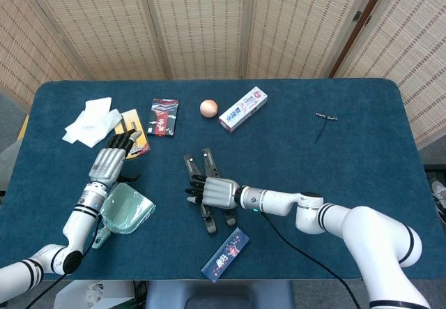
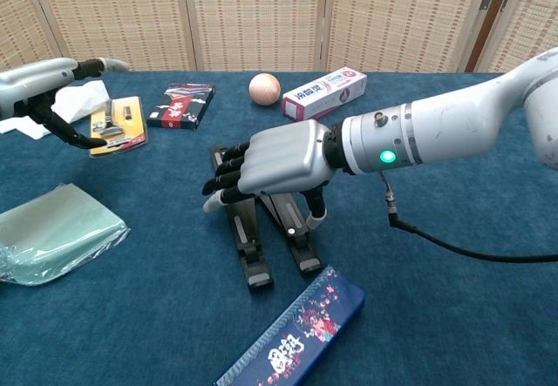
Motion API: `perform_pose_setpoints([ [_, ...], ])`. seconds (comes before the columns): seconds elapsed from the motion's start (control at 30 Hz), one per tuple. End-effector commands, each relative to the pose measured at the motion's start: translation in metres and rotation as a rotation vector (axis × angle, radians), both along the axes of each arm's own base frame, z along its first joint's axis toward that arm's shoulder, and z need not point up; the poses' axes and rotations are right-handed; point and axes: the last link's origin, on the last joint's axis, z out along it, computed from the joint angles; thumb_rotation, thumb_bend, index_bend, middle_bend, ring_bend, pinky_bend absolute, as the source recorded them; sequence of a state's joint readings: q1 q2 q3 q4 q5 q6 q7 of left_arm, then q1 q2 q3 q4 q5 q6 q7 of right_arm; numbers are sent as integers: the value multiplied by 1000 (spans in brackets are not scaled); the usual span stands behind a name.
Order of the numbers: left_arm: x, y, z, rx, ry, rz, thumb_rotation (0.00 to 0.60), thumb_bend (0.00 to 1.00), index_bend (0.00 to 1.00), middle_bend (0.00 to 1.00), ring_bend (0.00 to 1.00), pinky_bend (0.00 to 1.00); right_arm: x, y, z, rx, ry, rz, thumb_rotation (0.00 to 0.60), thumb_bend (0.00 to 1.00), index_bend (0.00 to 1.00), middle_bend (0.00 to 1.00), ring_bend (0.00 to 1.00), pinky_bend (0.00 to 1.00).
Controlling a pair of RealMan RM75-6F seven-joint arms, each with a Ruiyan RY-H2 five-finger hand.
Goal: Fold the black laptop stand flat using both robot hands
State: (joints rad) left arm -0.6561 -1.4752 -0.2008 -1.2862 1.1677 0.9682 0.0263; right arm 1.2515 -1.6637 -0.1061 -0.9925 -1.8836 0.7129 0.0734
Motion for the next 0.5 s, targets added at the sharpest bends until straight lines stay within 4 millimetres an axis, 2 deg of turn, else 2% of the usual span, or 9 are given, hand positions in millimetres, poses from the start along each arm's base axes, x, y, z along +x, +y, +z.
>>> perform_pose_setpoints([
  [0.03, 0, 0, 0, 0, -2, 1, 600, 211, 0, 0, 0, 0, 1, -1, -2, 5, 11, -5, 600, 0, 0, 0, 0, 0],
  [0.5, -1, 0, -1, 0, -6, -1, 600, 211, 0, 0, 0, 0, 7, -6, -9, 33, 52, -60, 600, 93, 0, 15, 0, 0],
])
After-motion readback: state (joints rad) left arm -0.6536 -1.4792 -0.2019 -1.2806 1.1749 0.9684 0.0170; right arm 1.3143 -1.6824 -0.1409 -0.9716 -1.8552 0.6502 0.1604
